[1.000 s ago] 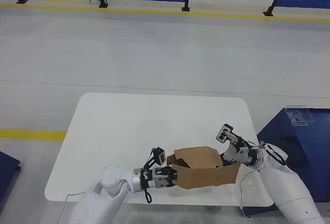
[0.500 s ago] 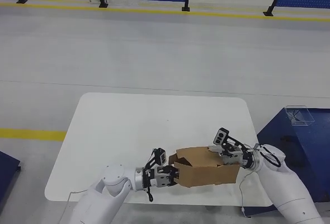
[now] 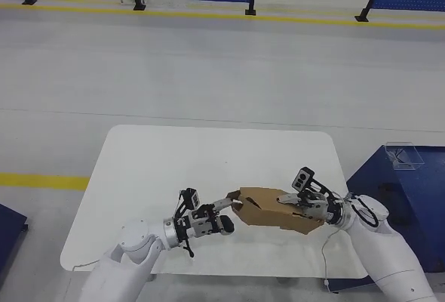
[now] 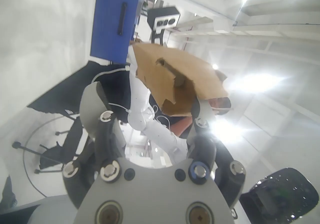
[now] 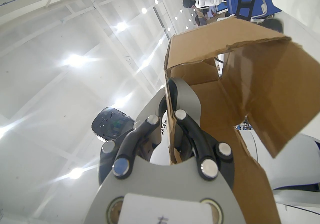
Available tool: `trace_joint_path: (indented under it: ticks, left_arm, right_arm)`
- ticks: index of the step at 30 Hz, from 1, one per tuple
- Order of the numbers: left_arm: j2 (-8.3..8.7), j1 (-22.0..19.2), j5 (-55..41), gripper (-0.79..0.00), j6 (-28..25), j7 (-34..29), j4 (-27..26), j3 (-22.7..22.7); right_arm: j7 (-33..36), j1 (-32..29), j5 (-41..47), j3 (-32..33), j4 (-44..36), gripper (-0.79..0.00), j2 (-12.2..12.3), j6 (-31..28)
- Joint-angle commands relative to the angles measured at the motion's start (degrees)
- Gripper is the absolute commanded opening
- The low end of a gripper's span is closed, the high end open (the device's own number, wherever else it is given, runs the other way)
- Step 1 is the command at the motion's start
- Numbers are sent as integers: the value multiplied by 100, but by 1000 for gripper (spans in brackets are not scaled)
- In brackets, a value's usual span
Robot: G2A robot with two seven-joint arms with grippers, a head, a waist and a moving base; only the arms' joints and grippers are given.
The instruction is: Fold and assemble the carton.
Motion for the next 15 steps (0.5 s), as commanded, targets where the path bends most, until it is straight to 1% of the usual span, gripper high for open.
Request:
trace_joint_path:
  ticks: [1, 4, 5, 8, 10, 12, 14, 15]
  left_arm:
    - [-2, -2, -4, 0, 5, -7, 3, 10]
    - [-2, -2, -4, 0, 5, -7, 3, 10]
    - [-1, 36, -29, 0, -60, 105, -23, -28]
    - [35, 250, 232, 0, -576, 420, -281, -191]
    - [67, 460, 458, 0, -925, 595, -564, -309]
    - [105, 692, 876, 0, -1222, 806, -867, -395]
    - [138, 894, 1371, 0, -1503, 974, -1189, -432]
    - [158, 987, 1758, 0, -1669, 991, -1321, -408]
  right_arm:
    - [-119, -10, -132, 19, -122, -785, 3, -179]
    - [-221, -84, -461, 168, -287, -785, 22, -911]
    - [-217, -108, -519, 214, -318, -785, 27, -1102]
    - [-306, -145, -782, 390, -418, -785, 44, -1782]
    - [-372, -183, -984, 496, -490, -785, 53, -2270]
    - [-416, -229, -1156, 577, -555, -785, 58, -2687]
    - [-463, -265, -1211, 633, -611, -785, 58, -2931]
    - [-463, -265, -1211, 633, -611, -785, 58, -2931]
